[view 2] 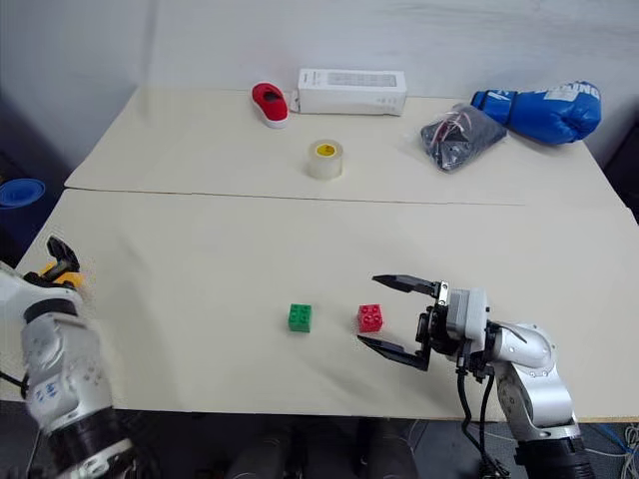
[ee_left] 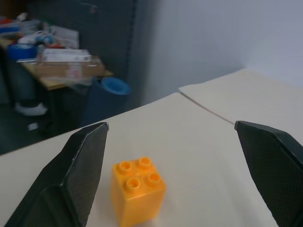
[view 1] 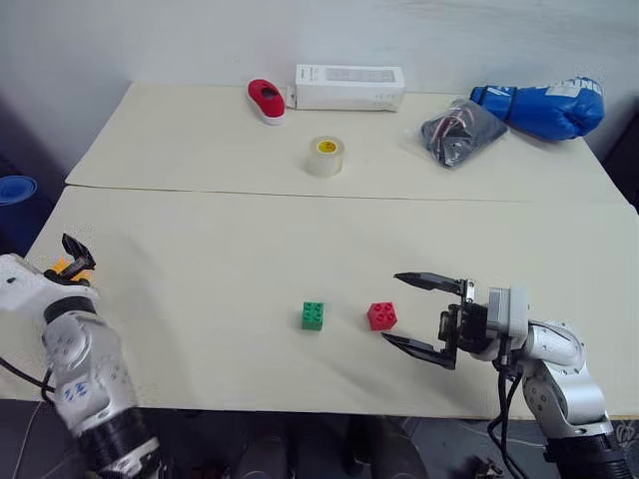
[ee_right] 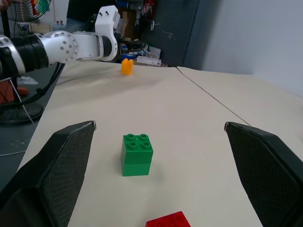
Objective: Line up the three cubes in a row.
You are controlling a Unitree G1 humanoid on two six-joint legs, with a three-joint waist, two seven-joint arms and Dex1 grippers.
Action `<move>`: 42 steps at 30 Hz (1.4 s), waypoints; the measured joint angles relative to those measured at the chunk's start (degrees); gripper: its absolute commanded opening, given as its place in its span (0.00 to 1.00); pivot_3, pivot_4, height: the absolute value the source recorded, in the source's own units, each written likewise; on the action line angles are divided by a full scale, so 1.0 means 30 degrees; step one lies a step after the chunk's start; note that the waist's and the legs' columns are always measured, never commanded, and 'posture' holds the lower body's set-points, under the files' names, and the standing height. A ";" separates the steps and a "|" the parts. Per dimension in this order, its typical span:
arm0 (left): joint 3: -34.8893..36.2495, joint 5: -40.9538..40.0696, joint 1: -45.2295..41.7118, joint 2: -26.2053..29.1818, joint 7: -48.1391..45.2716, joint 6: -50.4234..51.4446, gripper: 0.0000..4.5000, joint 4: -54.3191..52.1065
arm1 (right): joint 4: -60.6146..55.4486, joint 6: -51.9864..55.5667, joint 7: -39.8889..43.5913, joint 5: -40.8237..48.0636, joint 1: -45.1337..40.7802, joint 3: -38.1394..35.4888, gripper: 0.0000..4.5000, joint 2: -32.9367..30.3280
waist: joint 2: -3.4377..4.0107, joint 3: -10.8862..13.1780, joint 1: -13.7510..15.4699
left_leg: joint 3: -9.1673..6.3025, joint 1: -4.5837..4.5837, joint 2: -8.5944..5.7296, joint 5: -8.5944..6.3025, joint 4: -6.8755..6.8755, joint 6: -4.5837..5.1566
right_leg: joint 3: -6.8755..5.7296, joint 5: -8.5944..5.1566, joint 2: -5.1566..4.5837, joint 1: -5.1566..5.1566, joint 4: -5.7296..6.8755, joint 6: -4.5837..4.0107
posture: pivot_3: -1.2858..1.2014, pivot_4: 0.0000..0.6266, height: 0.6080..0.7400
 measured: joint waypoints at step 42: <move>-1.2051 -0.2984 0.0395 1.2829 -3.4444 -0.3056 0.33 0.4029 | -0.0440 -0.0065 -0.0143 -0.0350 0.2410 -0.1905 1.00 -0.1716 | 0.0206 0.0061 0.0095 | 0.0021 -0.0011 0.0005 0.0016 0.0016 -0.0043 | 0.0010 -0.0025 0.0021 -0.0044 -0.0014 -0.0038 | 0.52 0.24 1.00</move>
